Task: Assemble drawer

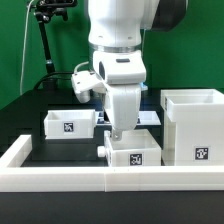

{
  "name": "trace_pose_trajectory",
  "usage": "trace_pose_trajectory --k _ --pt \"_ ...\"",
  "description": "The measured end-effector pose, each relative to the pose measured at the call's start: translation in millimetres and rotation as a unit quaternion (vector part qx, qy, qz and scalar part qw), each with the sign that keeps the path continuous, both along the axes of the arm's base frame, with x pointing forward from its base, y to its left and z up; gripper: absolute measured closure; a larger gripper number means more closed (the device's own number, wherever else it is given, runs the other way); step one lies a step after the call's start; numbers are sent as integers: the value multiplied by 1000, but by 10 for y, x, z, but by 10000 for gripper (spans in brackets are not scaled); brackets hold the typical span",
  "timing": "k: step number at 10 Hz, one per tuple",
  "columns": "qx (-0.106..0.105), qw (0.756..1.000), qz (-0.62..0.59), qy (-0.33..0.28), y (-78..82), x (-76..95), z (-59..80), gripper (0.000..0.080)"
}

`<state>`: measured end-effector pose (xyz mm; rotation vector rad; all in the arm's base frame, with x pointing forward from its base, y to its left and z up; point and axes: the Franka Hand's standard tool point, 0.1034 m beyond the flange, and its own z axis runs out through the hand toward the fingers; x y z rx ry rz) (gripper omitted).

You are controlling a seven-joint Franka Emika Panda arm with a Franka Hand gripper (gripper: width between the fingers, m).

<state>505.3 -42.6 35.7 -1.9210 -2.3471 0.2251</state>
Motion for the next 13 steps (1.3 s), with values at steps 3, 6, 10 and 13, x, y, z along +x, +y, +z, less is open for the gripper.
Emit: trace_pose_trajectory --k 3,6,10,13 --pt "-1 1000 -4 7 -2 -34 -73 151" --pt "-3 1000 -11 8 -13 -33 -69 421" --pt "-4 1000 -13 6 -29 -27 -60 751" --pt "-4 1000 -14 6 -30 -26 -59 751"
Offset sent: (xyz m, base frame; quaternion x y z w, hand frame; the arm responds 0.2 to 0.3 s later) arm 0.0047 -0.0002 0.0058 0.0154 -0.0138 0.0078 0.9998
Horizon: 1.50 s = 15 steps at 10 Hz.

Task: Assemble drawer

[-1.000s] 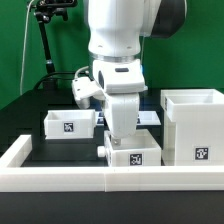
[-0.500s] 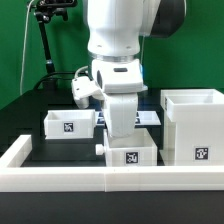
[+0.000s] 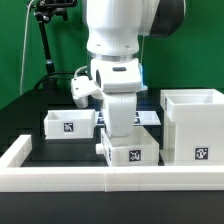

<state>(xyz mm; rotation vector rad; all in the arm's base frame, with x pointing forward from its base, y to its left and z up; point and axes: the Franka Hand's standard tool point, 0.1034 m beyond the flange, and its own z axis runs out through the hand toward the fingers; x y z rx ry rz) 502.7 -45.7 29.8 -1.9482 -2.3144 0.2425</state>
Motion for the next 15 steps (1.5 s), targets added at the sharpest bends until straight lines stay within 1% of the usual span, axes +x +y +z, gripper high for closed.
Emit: trace_pose_trajectory --k 1,3,5,6,9,11,12,13,15 --pt "-3 1000 -18 -2 8 5 17 751" --pt "-15 998 -58 -10 27 37 96 751" --pt "-23 995 -98 -16 89 65 158 755" --pt "-23 995 -98 -17 119 70 171 755" --pt "-24 995 -100 -16 94 62 161 755" --pt "-18 996 -85 -26 60 50 129 755" --pt "-15 997 -75 -28 50 46 141 755" --pt "-12 997 -65 -38 43 77 153 755" --pt "-11 997 -61 -41 18 79 132 755"
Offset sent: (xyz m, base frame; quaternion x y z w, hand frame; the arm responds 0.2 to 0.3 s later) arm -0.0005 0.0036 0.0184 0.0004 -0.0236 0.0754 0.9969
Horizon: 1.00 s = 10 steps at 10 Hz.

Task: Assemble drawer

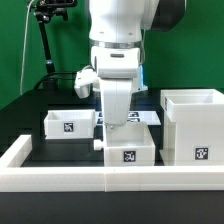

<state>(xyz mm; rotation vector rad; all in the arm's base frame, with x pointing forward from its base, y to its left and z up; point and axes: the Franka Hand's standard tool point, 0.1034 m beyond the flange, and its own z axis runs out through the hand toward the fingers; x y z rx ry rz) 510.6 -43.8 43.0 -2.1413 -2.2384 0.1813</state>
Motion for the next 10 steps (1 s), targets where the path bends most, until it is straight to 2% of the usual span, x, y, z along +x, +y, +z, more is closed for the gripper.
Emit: trace_pose_trajectory --k 7,8,9,10 --pt "-1 1000 -3 1 -12 -7 -9 750" --pt "-1 1000 -3 1 -12 -7 -9 548" --pt "-1 1000 -3 1 -13 -7 -9 548" --pt "-1 1000 -3 2 -15 -10 -15 346"
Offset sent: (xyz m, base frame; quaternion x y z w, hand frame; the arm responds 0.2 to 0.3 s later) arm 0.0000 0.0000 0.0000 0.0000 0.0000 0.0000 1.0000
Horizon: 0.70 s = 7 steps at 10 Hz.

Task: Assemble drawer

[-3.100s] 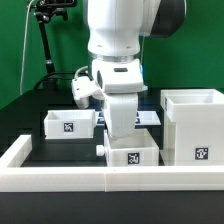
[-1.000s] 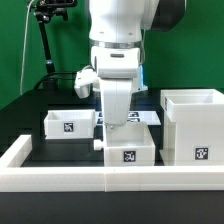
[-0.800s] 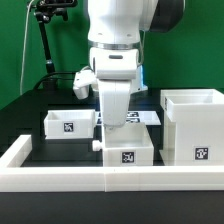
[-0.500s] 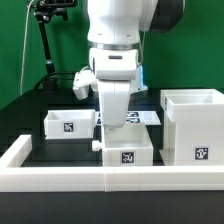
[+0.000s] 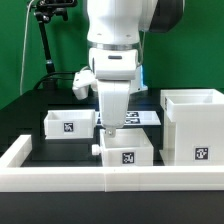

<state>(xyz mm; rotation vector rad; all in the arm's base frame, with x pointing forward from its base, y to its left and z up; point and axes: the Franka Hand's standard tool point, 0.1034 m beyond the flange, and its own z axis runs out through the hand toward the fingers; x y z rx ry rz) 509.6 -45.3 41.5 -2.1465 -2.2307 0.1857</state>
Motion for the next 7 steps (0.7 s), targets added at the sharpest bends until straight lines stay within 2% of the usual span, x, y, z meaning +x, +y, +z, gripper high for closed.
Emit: trace_pose_trajectory --k 1,2,3,7 --pt "0 1000 0 3 -6 -16 -31 223" --pt "0 1000 0 6 -11 -31 -64 223" --pt "0 1000 2 8 -18 -49 -107 165" --pt "0 1000 -1 15 -47 -105 -233 151"
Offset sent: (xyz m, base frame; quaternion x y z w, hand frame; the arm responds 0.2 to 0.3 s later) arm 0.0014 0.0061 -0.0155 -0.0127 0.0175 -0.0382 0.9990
